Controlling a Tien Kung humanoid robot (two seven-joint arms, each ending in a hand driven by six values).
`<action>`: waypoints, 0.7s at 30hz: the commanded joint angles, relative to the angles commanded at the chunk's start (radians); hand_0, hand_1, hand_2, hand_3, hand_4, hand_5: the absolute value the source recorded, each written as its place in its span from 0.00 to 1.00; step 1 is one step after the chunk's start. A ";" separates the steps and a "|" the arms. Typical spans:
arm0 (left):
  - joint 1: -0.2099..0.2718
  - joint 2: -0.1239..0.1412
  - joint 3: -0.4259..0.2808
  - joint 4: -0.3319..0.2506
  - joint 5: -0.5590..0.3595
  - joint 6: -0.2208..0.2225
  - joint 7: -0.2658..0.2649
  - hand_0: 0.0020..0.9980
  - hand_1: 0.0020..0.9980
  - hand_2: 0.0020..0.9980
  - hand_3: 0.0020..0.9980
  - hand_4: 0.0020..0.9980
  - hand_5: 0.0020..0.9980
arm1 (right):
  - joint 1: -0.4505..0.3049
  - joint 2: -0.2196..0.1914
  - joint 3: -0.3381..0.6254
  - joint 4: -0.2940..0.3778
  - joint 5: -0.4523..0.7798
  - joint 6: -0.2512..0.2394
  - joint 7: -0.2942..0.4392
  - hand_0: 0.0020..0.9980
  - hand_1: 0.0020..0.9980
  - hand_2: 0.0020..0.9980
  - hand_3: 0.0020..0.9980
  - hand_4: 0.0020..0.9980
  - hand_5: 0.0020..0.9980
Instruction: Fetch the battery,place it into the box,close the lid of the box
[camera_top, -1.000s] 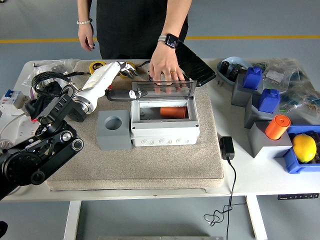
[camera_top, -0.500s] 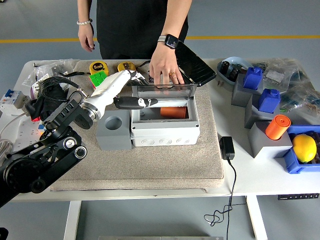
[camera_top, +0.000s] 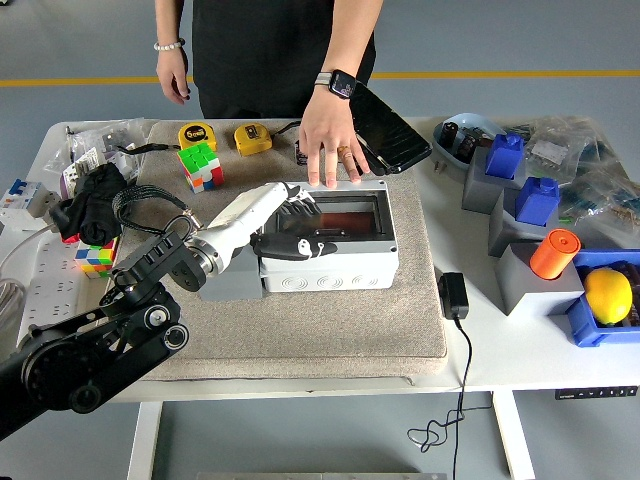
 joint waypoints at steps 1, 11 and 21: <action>0.003 0.001 -0.007 -0.006 -0.002 0.003 -0.003 0.60 0.64 0.61 0.61 0.99 0.52 | 0.000 0.000 0.000 0.000 -0.001 0.000 0.000 0.59 0.58 0.54 0.53 0.89 0.44; 0.046 0.002 -0.094 -0.042 -0.121 0.099 -0.123 0.56 0.62 0.59 0.59 0.99 0.51 | 0.000 0.001 -0.001 0.000 0.002 -0.002 0.001 0.59 0.58 0.54 0.53 0.89 0.45; 0.121 -0.001 -0.244 -0.040 -0.370 0.207 -0.296 0.54 0.61 0.58 0.59 0.98 0.51 | 0.009 0.003 -0.012 -0.011 0.017 0.001 -0.004 0.59 0.58 0.54 0.53 0.89 0.45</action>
